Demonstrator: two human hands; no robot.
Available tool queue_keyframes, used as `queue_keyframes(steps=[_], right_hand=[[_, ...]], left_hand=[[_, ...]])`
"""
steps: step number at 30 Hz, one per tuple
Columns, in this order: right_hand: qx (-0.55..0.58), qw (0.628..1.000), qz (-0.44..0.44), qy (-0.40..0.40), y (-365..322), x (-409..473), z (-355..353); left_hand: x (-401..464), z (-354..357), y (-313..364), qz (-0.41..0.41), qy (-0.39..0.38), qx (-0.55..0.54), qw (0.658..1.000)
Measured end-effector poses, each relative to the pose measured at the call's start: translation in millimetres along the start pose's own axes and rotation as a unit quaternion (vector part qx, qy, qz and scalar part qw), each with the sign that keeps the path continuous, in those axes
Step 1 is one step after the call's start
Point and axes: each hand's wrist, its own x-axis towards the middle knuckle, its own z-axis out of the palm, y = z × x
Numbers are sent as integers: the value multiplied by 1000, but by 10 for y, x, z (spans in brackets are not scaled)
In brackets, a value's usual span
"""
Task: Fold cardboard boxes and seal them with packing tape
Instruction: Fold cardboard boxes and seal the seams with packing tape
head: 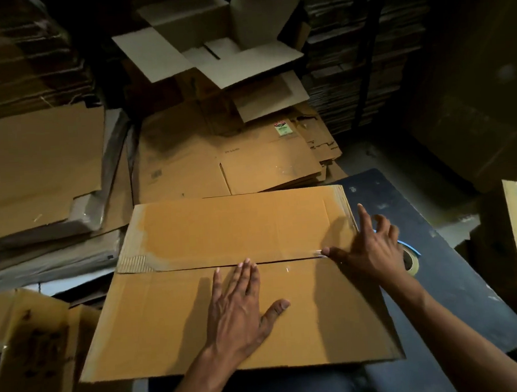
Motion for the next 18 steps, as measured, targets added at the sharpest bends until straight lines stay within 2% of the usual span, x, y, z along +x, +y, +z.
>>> queue_keyframes(steps=[2,5,14,18], right_hand=[[-13,999,-26,23,-175,-67,13],[-38,998,-42,2,-370,-110,134],[-59,996,-66,-1,-465,-213,246],[-56,998,-41,-3,-498,-223,289]], left_hand=[[-47,14,-87,11,-4,3,1000],[-46,3,-102,10,-38,14,999],[-84,28,-258,40,-29,-4,999],[-65,-11,-278,48,-35,-3,998]])
